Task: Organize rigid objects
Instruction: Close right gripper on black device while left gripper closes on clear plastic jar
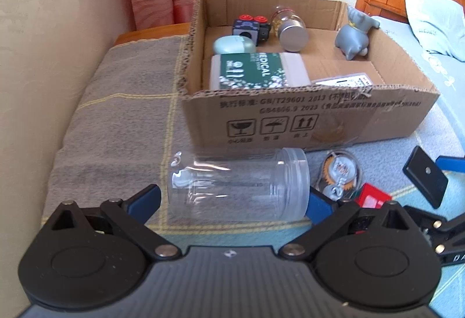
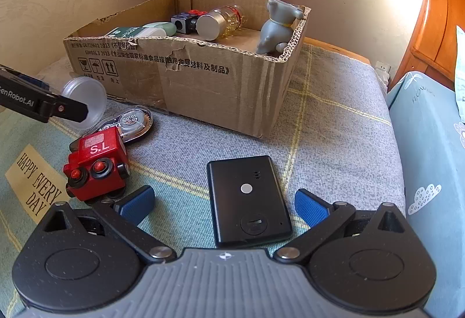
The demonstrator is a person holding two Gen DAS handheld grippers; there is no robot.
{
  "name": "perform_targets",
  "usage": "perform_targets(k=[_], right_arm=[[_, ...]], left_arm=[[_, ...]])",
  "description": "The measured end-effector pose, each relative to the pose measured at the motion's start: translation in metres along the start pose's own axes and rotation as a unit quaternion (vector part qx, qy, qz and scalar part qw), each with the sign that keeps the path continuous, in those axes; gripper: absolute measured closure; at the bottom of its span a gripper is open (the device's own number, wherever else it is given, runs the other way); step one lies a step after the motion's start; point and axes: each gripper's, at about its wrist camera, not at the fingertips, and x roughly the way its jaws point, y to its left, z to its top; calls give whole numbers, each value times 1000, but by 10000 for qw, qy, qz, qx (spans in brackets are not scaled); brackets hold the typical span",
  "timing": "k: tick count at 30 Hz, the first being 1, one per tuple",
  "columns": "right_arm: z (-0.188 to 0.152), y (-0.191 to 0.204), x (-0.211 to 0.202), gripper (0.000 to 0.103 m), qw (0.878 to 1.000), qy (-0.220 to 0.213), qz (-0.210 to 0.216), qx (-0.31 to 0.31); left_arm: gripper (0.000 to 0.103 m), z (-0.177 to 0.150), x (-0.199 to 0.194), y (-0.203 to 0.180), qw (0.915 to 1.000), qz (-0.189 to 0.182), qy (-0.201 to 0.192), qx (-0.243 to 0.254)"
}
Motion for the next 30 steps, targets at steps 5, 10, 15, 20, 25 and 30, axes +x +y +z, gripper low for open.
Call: perform_targets(k=[5,10,15,20,25,30], right_arm=[[0,1,-3,0,9989,126,302,-349],[5,2,0,0,9967,214,492,-602],[8,-2,0,8,9956,195,552,-725],[11,-8,-2,20,9958,181,529,-723],[11,-16,-2,31,9960,158,540,-700],[9,-18,-6,36,9955,160,547,-758]], left_arm=[[2,-7,-5,8,9999,162,-17,-32],[2,-6,-3,10,9999,95,-17,-96],[2,-5,-4,8,9999,54,-66,-106],[2,-4,-3,9,9999,71,-61,-129],[2,-3,-4,9,9998,60,-88,-149],[2,-1,-6,6,9999,55,-102,-121]])
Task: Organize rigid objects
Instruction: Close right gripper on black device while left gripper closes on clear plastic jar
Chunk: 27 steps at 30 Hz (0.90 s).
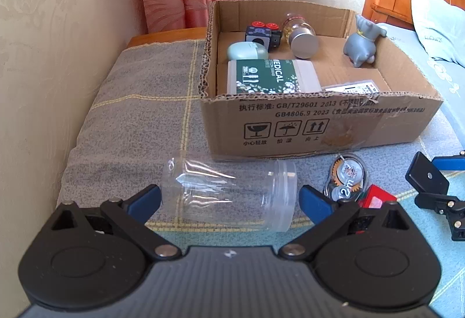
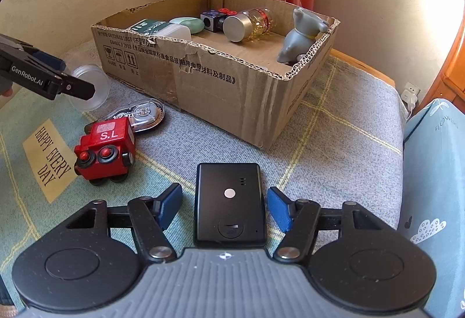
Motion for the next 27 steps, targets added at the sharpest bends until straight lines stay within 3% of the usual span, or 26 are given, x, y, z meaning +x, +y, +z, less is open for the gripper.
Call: perform_targets(k=[3,9,11,19,23,27], right_arm=[[-1,-2,-2,43,10000,-10,23,-21],[0,-4,-1,42,10000,-30,40,8],[0,-3,-1,46,10000,-29,37,-14],[2,3,-3,46,9999,3,-97,-95],[2,4,-3,46,9999,13,-130,-112],[2,6,-4,46,9997,24,-192,-151]], left_arm=[[2,0,0,-1,10000,8,-8,6],[2,1,-1,-2,10000,33,4,17],[2,1,-1,-1,10000,46,3,5],[2,2,-7,-3,9999,53,-79,75],[11,2,-6,-1,9999,62,-85,-17],[11,2,-9,1,10000,-1,-95,-29]])
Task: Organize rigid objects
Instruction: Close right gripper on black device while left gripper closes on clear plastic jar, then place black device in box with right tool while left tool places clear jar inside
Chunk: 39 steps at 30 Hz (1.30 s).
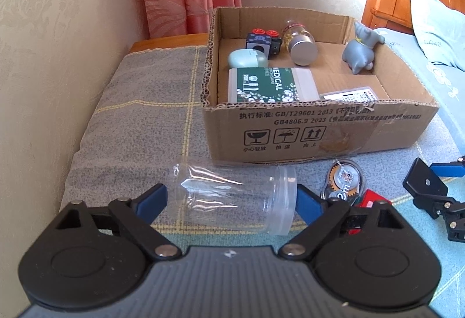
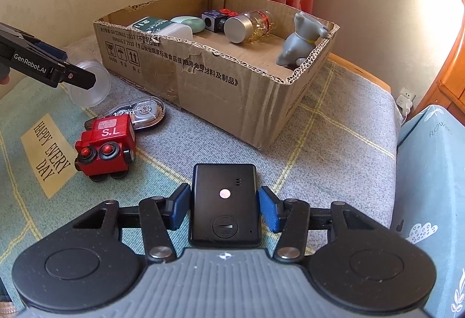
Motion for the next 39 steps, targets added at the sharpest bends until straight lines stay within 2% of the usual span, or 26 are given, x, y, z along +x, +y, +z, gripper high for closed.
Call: perform_targets(k=[11,24,32,39], right_arm=[[7,2,-16,46,9999,-104,-24,-59],[24,7,-59,46,9982,-467,10,-376],[65,-10,-72,46,9949,-971,45,-286],[111,-20,-29,46,9955,-938,100,-105]], left_arm=[[11,2,-20,-10,9989,-69,-98,450],[11,1,-56,-21,9941,-598,-330,837],[11,10,-71,-24,9921,-688,-589,870],[11,12,-74,-19,9926,-672,-667,760]])
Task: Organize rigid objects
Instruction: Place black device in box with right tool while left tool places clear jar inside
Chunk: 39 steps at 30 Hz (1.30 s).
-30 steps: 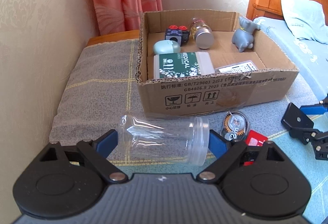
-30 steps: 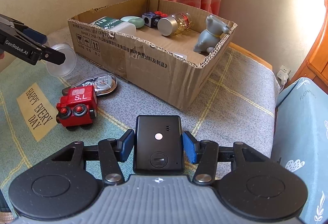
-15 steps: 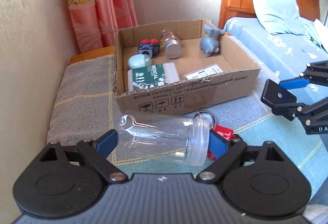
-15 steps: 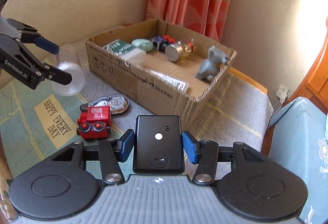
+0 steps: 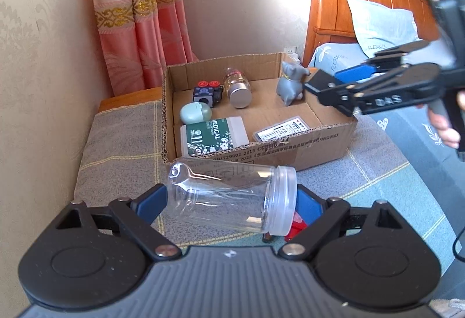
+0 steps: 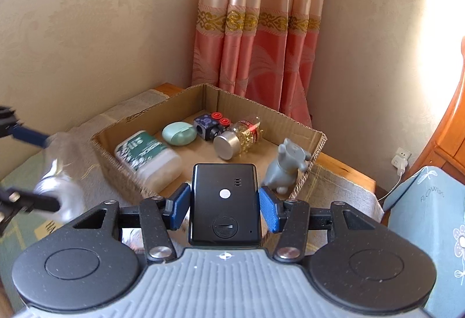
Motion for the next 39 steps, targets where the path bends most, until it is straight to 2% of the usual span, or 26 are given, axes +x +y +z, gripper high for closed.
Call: perform_targets(k=[6,10,11,12,13,14,17,21,27,32,39], right_arm=[[8,-12,56,46,9990,381,-134,185],[5,-17,74,45,9976,512,-343,328],[4,-17,75,42,9974,503,-391,340],[4,-17,74,29,9974,465,-449,329],[4,-17,72,14,9972,419,-530,326],[5,-17,68,10,9970,330,-597,355],[7,-21,51,8,9973,121,-434,574],[4,-20,26,0,9948,125,-659,761],[-12,-9,-10,0,9891,245,-1055,995],[-30,0,-31,0,9868,207,-1116,1153],[-44,4,-43,0,9838,239,-1234,1280]], left_arm=[[11,5,-1,6,9999,140,-21,16],[11,12,2,6,9998,175,-60,104],[11,15,3,5,9997,184,-76,126],[11,18,5,4,9997,191,-91,142],[11,21,6,3,9996,194,-112,167],[11,24,7,2,9995,189,-136,211],[11,36,14,-1,9992,164,-175,316],[11,59,28,-4,9989,66,-229,401],[11,93,63,-12,9989,14,-105,455],[11,113,95,-26,9978,91,32,650],[9,118,122,-35,9979,126,82,623]])
